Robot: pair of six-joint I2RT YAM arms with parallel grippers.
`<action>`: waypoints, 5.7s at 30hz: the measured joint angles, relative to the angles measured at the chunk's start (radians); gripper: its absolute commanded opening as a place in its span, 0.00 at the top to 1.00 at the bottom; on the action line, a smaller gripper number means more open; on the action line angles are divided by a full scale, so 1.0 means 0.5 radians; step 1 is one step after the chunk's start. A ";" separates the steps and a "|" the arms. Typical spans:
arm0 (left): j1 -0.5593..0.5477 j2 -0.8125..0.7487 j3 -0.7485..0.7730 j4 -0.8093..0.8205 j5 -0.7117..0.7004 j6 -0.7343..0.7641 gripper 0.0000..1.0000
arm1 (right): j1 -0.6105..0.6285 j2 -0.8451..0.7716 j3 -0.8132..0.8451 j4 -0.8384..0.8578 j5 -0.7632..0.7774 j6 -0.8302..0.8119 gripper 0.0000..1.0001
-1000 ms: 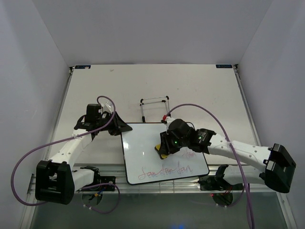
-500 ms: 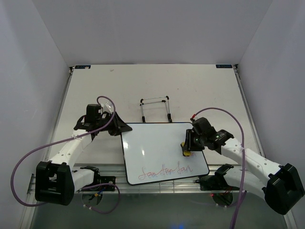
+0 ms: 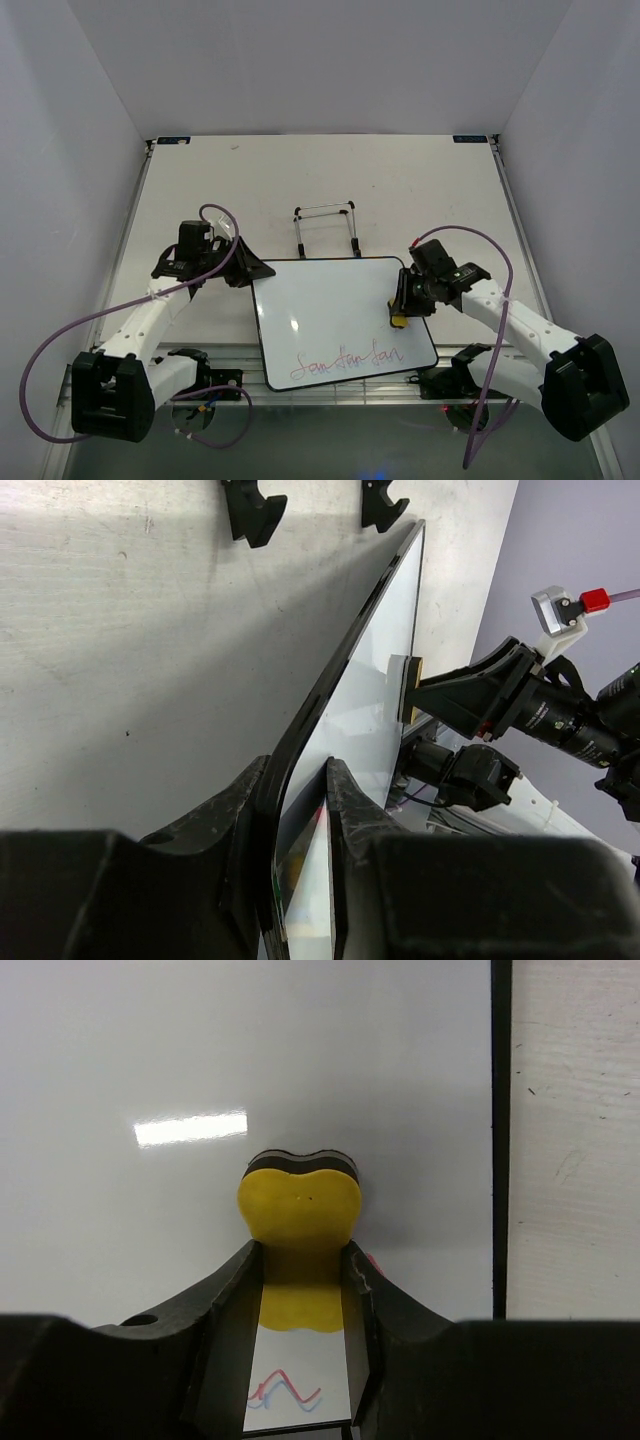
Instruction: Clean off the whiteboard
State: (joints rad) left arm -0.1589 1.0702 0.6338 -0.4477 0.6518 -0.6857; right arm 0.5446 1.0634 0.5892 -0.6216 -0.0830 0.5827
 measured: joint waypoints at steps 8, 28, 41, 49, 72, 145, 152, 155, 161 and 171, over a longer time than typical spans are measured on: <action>0.172 0.003 0.000 -0.047 0.058 0.048 1.00 | -0.051 0.169 0.070 -0.008 -0.070 -0.088 0.72; 0.396 0.065 -0.011 0.027 0.141 0.144 1.00 | 0.460 0.079 0.026 0.410 -0.256 -0.115 0.76; 0.373 0.069 -0.032 0.050 0.124 0.149 1.00 | 0.702 0.166 0.083 0.599 -0.096 0.095 0.75; 0.362 0.068 -0.033 0.061 0.124 0.134 1.00 | 0.325 -0.147 -0.138 0.252 0.046 0.116 0.74; 0.282 0.069 -0.033 0.108 0.090 0.083 1.00 | 1.137 -0.393 0.023 0.204 0.231 0.289 0.75; 0.233 0.083 -0.040 0.127 0.074 0.066 1.00 | 2.022 0.618 0.880 -0.318 1.011 0.854 0.75; 0.232 0.083 -0.040 0.127 0.070 0.090 1.00 | 2.012 1.123 1.485 -0.043 0.848 0.472 0.75; 0.232 0.083 -0.040 0.127 0.072 0.097 1.00 | 2.011 1.198 1.585 0.035 0.787 0.382 0.75; 0.230 0.083 -0.040 0.127 0.079 0.101 1.00 | 1.965 1.058 1.340 0.240 0.732 0.384 0.75; 0.218 0.083 -0.041 0.134 0.079 0.106 1.00 | 1.713 0.077 0.171 0.433 0.737 0.706 0.75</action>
State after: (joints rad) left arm -0.0498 1.1118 0.6132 -0.3809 0.6914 -0.6327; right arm 1.4010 1.1019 0.6746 -0.4053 0.2855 0.9360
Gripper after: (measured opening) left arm 0.348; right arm 0.391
